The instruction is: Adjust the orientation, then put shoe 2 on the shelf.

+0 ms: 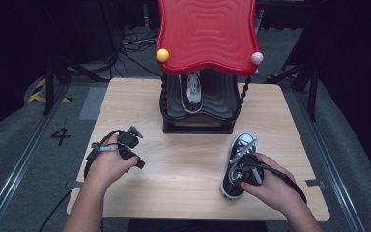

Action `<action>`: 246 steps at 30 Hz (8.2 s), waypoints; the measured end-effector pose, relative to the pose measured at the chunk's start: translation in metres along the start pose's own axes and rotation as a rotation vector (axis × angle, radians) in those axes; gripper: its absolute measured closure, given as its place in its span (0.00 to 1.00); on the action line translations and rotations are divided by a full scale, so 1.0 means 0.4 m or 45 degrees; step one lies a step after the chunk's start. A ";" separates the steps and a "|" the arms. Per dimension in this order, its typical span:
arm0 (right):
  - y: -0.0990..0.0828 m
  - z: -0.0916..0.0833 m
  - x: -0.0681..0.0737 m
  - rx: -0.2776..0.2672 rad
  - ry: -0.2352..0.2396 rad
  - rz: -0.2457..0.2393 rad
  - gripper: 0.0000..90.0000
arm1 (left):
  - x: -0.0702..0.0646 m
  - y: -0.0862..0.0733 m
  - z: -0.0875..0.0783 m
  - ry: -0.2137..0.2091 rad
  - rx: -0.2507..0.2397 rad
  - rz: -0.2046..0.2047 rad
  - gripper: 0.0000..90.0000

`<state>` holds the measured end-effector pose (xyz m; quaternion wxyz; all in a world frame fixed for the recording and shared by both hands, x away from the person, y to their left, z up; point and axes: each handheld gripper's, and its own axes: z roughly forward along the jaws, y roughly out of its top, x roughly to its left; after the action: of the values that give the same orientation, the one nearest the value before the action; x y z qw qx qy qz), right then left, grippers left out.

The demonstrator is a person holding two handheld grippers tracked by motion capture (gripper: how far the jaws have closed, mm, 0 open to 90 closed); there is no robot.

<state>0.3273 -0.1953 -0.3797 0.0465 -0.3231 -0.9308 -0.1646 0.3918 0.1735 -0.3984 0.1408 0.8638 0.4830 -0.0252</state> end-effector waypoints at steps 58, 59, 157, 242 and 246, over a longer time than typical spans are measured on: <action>-0.001 0.096 -0.154 -0.204 -0.135 0.475 0.80 | 0.034 -0.053 0.004 -0.019 -0.006 -0.109 0.53; 0.000 0.097 -0.152 -0.200 -0.146 0.475 0.80 | 0.033 -0.053 0.004 -0.019 -0.007 -0.110 0.53; 0.363 -0.103 -0.195 -0.510 -0.486 0.231 0.97 | 0.087 -0.097 -0.002 -0.036 -0.012 -0.176 0.50; 0.189 -0.050 -0.195 -0.411 -0.294 0.196 1.00 | 0.077 -0.086 0.020 -0.052 0.025 -0.174 0.50; 0.191 -0.044 -0.193 -0.453 -0.279 0.202 1.00 | 0.072 -0.079 0.021 -0.055 0.019 -0.167 0.50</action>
<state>0.4349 -0.1901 -0.3568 -0.0997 -0.4143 -0.8583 -0.2859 0.3812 0.2106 -0.4185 0.1428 0.8307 0.5351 -0.0567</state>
